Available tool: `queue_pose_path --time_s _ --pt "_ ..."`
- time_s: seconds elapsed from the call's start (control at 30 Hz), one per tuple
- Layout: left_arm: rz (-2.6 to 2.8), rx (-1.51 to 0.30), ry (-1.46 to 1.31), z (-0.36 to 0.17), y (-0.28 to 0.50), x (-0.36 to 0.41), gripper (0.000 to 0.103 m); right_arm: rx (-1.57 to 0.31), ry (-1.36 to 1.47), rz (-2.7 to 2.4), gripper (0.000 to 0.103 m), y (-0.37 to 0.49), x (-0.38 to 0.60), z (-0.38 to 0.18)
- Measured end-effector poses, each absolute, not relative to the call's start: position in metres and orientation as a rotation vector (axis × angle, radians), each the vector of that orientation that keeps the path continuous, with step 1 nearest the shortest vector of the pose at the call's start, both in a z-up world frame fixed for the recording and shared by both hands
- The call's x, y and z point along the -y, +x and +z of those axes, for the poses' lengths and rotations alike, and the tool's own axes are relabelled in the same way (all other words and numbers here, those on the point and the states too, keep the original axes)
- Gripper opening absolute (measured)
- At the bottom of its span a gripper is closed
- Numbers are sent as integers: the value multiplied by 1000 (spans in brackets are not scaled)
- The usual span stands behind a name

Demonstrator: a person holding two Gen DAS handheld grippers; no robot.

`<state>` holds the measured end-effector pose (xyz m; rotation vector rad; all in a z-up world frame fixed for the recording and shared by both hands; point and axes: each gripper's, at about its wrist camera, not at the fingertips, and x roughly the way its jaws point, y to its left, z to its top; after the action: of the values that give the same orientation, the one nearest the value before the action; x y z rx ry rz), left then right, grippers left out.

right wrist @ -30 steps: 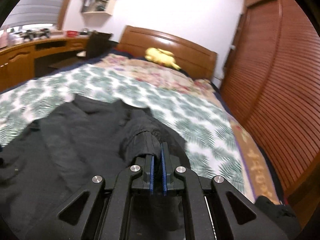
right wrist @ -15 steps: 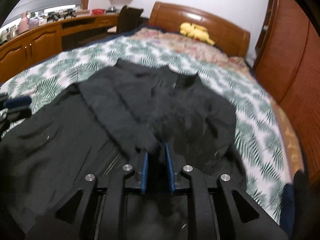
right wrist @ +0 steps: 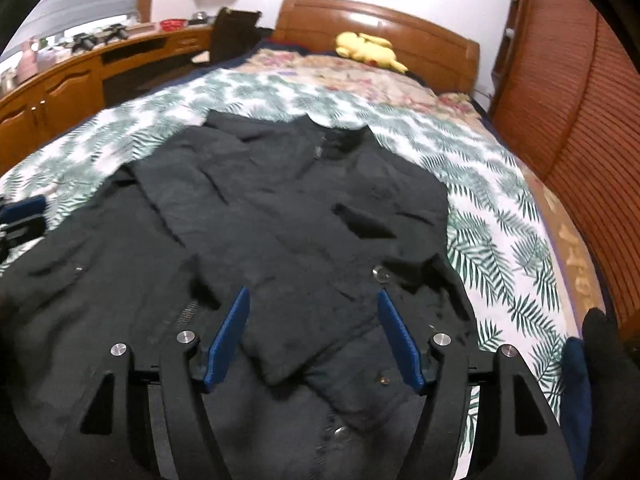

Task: Fold large clothes

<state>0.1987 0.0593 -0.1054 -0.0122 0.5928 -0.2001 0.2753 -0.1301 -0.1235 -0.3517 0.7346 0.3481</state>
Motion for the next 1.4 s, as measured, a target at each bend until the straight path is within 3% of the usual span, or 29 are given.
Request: queue_pose_path --time_s 0.4,0.53,0.73,0.8,0.87,0.9,0.97,1.03,1.4 --pt "-203 -599 -9 -108 199 -61 28 -846 -315 218 68 339 151 -174" --pt "-205 -599 -11 -109 199 -62 28 -889 -257 215 74 354 159 -182" --pt "-209 -604 -3 -110 200 -60 28 -913 -218 259 75 362 163 -186" --pt "-210 -605 0 -110 201 -59 28 -909 -213 283 70 362 163 -186" --pt "-209 -606 2 -111 201 -59 28 -907 -219 322 49 360 159 -186" --pt "-209 -606 2 -111 201 -59 28 -895 -248 340 47 356 154 -185" --pt "-209 -606 0 -111 201 -59 28 -866 -312 345 21 349 146 -182" --pt "-209 -605 0 -110 201 -58 28 -839 -346 357 9 342 140 -179" --pt "-185 -585 -28 -104 197 -74 28 -677 -356 458 2 311 111 -120"
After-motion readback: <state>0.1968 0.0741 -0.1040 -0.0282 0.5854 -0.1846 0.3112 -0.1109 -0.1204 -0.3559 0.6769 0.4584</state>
